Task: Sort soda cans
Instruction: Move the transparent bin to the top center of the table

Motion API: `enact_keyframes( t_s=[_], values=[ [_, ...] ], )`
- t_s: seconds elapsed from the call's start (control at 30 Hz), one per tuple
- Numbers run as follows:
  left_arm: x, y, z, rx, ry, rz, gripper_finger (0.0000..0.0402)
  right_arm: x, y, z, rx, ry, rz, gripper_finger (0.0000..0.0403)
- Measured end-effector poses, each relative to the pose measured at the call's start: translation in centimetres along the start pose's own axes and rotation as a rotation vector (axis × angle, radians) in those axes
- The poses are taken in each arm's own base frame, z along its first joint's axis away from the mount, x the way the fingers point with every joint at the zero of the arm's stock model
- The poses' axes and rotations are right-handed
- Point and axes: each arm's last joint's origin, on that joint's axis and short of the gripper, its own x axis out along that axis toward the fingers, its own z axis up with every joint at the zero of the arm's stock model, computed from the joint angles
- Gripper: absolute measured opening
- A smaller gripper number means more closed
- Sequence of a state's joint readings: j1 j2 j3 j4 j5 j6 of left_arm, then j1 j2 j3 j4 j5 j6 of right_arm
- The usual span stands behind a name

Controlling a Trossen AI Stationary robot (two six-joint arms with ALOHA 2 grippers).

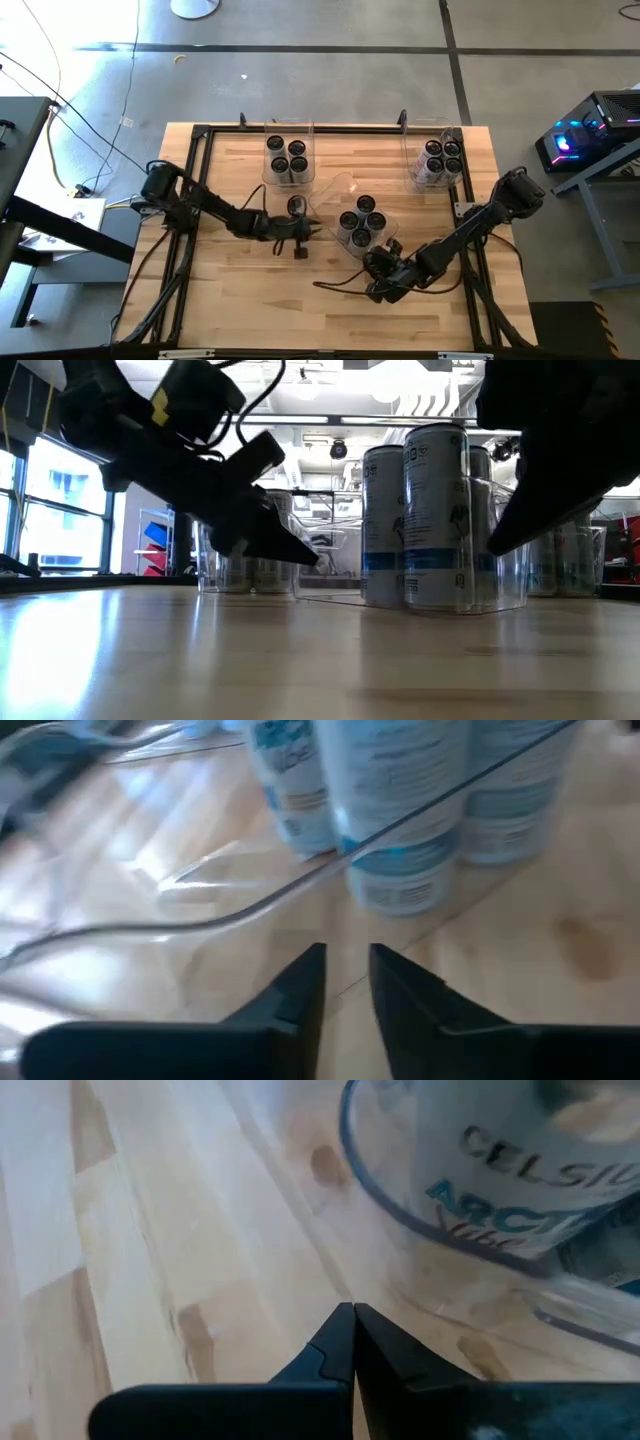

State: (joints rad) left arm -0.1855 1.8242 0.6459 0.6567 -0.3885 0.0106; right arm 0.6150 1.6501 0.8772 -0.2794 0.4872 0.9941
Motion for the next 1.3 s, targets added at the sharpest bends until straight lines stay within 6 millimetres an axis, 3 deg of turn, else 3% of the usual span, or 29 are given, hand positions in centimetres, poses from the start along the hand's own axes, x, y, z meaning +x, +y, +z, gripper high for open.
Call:
enact_keyframes(
  t_s=[0.23, 0.57, 0.73, 1.07, 1.3],
  values=[
    [1.0, 2.1, -0.5, 0.049, 0.023, 0.106, 0.0004, 0.5, -0.6, 0.9, 0.065, -0.042, -0.043, 0.0],
    [1.9, 4.4, -0.4, -0.004, -0.017, 0.197, 0.0001, 1.5, -2.1, 2.7, 0.082, -0.057, -0.092, 0.0],
    [1.7, 4.0, 0.2, -0.006, -0.037, 0.19, 0.0001, 1.9, -2.7, 3.5, 0.115, -0.071, -0.105, 0.0],
    [-2.4, 0.2, 2.7, -0.04, -0.042, 0.095, 0.0001, 2.0, -2.3, 3.9, 0.153, -0.103, -0.059, 0.0],
    [-6.3, -0.8, 2.5, -0.048, 0.084, 0.161, 0.0001, 1.9, -1.6, 4.5, 0.181, -0.155, 0.01, 0.0]
  ],
)
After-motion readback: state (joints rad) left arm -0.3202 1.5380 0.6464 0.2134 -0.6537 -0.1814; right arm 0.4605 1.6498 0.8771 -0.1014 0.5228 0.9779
